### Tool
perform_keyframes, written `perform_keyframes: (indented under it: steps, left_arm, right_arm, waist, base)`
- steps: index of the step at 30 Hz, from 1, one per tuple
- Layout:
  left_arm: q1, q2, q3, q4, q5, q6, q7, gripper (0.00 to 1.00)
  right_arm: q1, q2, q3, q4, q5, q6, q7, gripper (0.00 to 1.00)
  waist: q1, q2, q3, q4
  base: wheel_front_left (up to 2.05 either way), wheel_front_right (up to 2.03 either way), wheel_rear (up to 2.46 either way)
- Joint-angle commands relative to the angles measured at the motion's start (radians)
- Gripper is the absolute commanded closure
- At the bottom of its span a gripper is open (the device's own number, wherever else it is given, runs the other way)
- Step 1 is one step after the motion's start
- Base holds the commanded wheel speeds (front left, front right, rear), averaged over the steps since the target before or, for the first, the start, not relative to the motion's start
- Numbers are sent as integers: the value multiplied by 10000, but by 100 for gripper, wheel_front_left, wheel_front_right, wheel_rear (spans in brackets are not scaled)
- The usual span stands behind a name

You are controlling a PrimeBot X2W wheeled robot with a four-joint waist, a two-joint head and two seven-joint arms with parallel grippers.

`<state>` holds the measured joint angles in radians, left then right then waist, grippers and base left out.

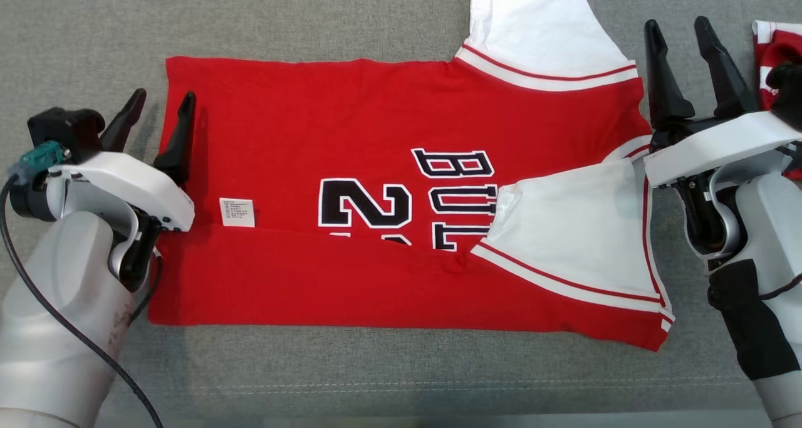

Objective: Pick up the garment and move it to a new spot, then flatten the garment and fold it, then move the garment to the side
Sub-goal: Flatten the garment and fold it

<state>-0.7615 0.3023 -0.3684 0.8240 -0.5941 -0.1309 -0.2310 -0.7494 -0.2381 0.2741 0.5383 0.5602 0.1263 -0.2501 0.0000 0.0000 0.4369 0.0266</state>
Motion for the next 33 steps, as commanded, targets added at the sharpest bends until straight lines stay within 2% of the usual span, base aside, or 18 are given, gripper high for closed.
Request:
perform_keyframes:
  steps: [1, 8, 16, 17, 18, 25, 33]
  left_arm:
    - [-492, 637, -36, -124, -197, 3, 113, 0]
    - [-1363, 1955, -1460, -433, -936, 2, 945, 0]
    - [-2186, 3483, -2495, -1048, -2183, 2, 2067, 0]
    - [-2186, 3483, -2495, -1048, -2183, 2, 2067, 0]
    - [-2291, 3814, -2781, -1209, -2520, 2, 2436, 0]
    - [-2497, 4689, -3623, -1798, -3530, 2, 3104, 0]
    - [-2351, 5280, -4287, -2706, -4980, 2, 3342, 0]
  right_arm:
    - [10, 131, 174, -160, -69, 44, -116, 0]
    - [165, 408, 167, -304, -65, 44, -116, 0]
    - [376, 691, 203, -459, 16, 44, -116, 0]
    - [376, 691, 203, -459, 16, 44, -116, 0]
    - [409, 746, 236, -467, 49, 44, -116, 0]
    - [456, 854, 276, -527, 127, 44, -116, 0]
    - [547, 874, 264, -555, 245, 44, -116, 0]
  waist:
    - [0, 0, 314, -171]
    - [0, 0, 865, -475]
    - [0, 0, 1234, -815]
    - [0, 0, 1234, -815]
    - [0, 0, 1304, -895]
    - [0, 0, 1465, -1113]
    - [0, 0, 1568, -1209]
  base:
    - [0, 0, 0]
    - [0, 0, 0]
    - [0, 0, 0]
    - [0, 0, 0]
    - [0, 0, 0]
    - [0, 0, 0]
    - [0, 0, 0]
